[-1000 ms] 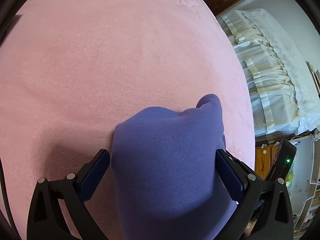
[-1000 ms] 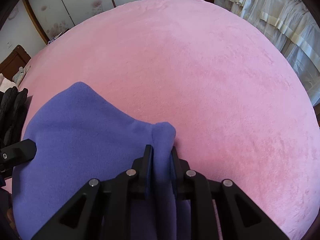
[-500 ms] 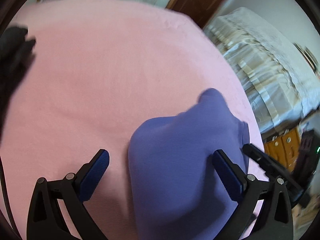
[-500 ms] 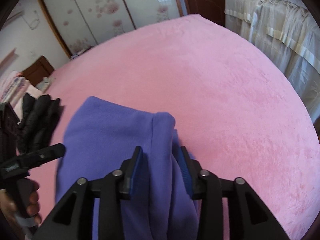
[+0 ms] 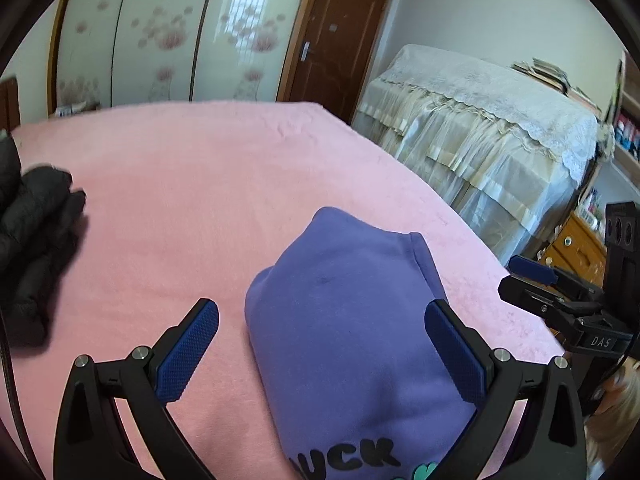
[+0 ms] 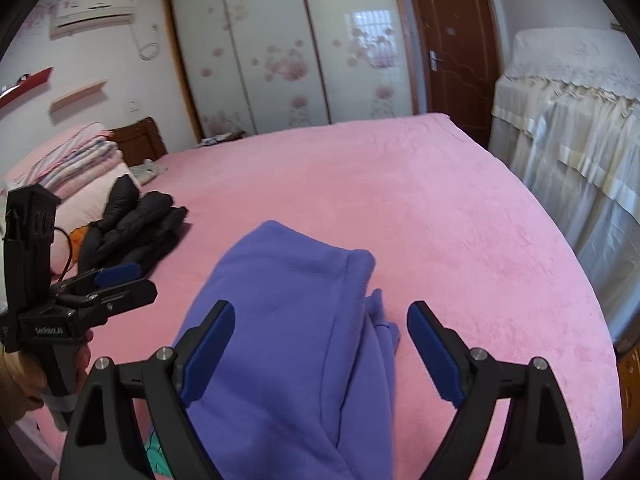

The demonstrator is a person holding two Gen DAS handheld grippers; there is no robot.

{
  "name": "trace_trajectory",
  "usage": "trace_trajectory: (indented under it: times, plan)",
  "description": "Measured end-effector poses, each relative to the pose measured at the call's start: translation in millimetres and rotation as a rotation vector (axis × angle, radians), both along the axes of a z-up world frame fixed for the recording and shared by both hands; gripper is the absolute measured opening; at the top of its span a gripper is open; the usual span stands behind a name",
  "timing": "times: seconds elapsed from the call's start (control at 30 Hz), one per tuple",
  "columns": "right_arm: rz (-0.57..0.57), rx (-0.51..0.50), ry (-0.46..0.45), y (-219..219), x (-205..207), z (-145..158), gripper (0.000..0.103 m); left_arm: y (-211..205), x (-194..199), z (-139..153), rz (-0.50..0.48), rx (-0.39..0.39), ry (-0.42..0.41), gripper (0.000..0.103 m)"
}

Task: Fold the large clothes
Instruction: 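Open both tools and grasp the purple bundle from both sides, then lift the purple bundle with both tools and carry it to the black garment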

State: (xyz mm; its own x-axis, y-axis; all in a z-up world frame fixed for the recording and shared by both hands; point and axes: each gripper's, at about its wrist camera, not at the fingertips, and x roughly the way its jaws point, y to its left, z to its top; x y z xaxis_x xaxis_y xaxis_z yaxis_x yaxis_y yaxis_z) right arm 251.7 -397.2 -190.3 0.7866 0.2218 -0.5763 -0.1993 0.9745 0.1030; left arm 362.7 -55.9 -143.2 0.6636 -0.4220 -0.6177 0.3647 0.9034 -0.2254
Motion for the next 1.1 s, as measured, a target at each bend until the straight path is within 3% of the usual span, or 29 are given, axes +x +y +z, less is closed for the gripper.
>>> trace_trajectory:
  times: [0.2, 0.3, 0.57, 0.77, 0.97, 1.07, 1.1]
  plan:
    - [0.026, -0.048, 0.076, -4, -3, -13, 0.089, -16, -21, 1, -0.049, 0.062, -0.046, 0.102]
    - [0.028, -0.041, 0.113, -11, -4, -22, 0.096, -19, -26, -3, -0.060, 0.044, -0.025, 0.102]
    - [0.059, 0.038, 0.224, -20, 6, -44, 0.099, -13, -7, -37, -0.075, -0.022, 0.149, 0.102]
    - [0.058, 0.059, 0.394, -22, 33, -79, 0.099, -11, 16, -77, -0.091, -0.111, 0.336, 0.102]
    - [0.092, 0.183, 0.550, -35, 50, -116, 0.102, -18, 20, -110, -0.105, -0.139, 0.427, 0.102]
    - [0.107, 0.280, 0.632, -44, 58, -137, 0.103, -20, 19, -117, -0.104, -0.153, 0.446, 0.103]
    - [0.110, 0.353, 0.678, -49, 60, -148, 0.103, -19, 19, -119, -0.105, -0.159, 0.458, 0.103]
